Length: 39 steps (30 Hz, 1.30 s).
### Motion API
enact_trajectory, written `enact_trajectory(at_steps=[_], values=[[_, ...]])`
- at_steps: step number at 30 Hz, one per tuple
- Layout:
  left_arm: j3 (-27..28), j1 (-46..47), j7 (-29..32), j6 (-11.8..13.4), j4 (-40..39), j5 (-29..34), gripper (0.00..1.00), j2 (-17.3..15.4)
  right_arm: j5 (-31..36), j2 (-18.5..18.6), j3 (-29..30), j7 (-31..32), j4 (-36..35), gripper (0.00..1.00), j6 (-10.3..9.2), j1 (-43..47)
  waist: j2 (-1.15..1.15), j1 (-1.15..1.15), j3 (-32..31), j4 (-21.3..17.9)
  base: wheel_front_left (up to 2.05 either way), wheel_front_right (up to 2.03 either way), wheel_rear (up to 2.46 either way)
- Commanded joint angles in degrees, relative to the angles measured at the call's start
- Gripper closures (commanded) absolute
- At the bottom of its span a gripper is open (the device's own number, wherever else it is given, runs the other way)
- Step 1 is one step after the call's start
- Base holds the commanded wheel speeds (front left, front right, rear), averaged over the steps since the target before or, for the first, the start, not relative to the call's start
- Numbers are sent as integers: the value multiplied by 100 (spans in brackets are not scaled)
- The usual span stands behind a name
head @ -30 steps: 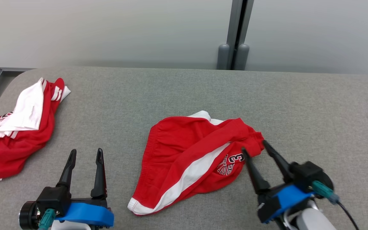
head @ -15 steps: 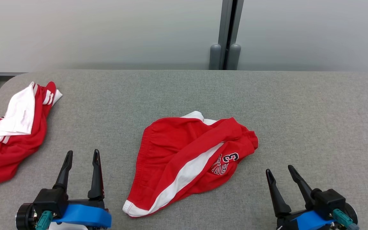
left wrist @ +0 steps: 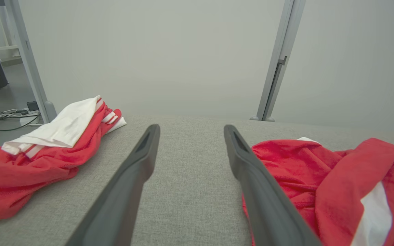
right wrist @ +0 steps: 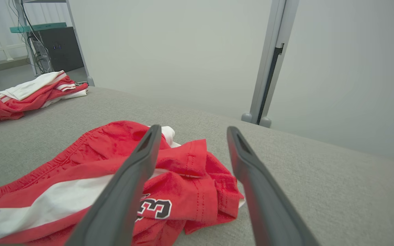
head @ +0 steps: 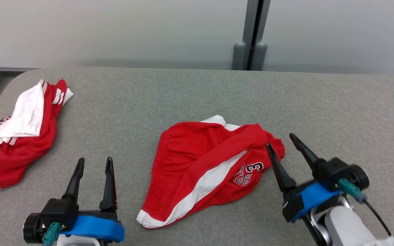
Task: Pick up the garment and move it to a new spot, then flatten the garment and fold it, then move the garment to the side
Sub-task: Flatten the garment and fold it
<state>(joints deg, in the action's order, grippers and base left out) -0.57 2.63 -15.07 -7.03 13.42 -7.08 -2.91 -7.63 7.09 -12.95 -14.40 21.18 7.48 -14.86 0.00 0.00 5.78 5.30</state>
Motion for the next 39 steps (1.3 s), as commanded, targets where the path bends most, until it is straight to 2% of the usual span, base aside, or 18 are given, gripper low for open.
enact_trajectory(at_steps=[1, 11, 23, 24, 25, 26, 33, 39], values=[[-33, 104, -15, 49, 8, -53, 0, 4, -28, 90, -96, 80, 147, 0, 3, -260, 0, 0, 65, 75, 0, 0, 0], [-257, 274, -15, 121, -24, -201, 0, 4, -392, 287, -535, 564, 1236, 0, 3, -1335, 0, 0, 426, 373, 0, 0, 0], [-474, 439, -15, 179, 43, -335, 0, 5, -1138, 342, -1044, 1017, 2434, 0, 3, -1903, 0, 0, 558, 652, 0, 0, 0], [-480, 451, -15, 178, 55, -349, 0, 3, -1217, 336, -1082, 1035, 2487, 41, 3, -1957, 0, 0, 557, 669, 0, 0, 0], [-484, 460, -15, 178, 66, -354, 0, 5, -1287, 342, -1148, 1064, 2536, 75, 3, -2006, 0, 0, 554, 681, 0, 0, 0], [-493, 470, -15, 178, 77, -359, 0, 4, -1335, 363, -1225, 1089, 2586, 100, 3, -2049, 0, 0, 550, 693, 0, 0, 0], [-488, 382, -15, 196, 121, -399, 0, 4, -1488, 412, -1380, 668, 2761, 100, 3, -2358, 0, 0, 436, 703, 0, 0, 0], [-448, 166, -15, 216, 137, -441, 0, 4, -1664, 401, -1644, 323, 2757, 100, 3, -2111, 0, 0, 175, 511, 0, 0, 0]])
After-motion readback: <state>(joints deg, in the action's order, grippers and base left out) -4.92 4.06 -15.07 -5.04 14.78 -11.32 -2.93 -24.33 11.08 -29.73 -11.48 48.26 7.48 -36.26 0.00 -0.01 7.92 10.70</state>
